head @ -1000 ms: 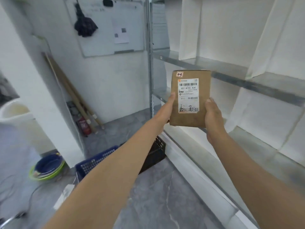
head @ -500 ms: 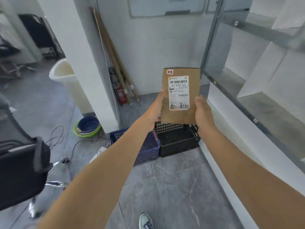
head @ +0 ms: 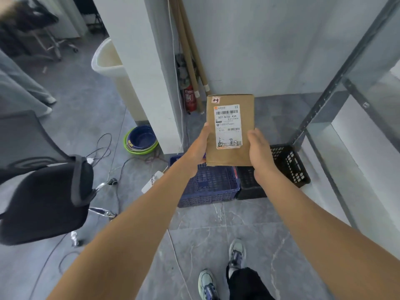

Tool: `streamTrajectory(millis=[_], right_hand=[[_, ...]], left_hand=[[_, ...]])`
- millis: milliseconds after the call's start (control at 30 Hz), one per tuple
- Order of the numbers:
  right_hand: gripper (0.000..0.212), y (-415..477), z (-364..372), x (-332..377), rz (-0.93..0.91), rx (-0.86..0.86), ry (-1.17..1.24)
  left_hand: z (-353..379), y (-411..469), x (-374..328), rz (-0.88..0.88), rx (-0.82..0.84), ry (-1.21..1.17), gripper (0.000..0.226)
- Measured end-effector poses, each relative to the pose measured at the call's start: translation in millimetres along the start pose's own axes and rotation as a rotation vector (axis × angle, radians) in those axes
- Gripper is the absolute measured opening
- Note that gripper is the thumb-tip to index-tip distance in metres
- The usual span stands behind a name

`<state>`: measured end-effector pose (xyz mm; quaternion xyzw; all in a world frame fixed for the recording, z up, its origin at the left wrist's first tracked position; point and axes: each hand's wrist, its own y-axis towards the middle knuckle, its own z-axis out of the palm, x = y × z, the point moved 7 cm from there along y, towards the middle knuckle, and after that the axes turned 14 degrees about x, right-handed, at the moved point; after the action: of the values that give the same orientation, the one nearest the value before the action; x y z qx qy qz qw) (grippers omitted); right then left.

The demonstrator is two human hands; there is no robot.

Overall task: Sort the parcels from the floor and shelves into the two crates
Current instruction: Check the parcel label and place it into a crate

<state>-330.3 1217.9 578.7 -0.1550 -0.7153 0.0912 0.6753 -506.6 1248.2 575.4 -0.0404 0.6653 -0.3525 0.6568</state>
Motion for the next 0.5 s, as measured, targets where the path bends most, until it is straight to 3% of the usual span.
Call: streamTrajectory(millis=[167,300,433,500], right_hand=[[0.073,80,32,-37,0.112,0.084,-0.004],[0.048,151,56,-70,0.193,0.160,-0.010],[0.067,208,79,-121,0.323,0.206,-0.018],[0.053,228,91,-140,0.367,0.221,-0.014]], left_hand=[[-49,60,27,-0.119,-0.110,-0.092,0.064],[-91,113,53,-0.209,-0.214,-0.171,0.075],[-126,158,94,-0.331,-0.290,-0.238,0.073],[-141,176,110,-0.368,-0.298,-0.258,0.065]])
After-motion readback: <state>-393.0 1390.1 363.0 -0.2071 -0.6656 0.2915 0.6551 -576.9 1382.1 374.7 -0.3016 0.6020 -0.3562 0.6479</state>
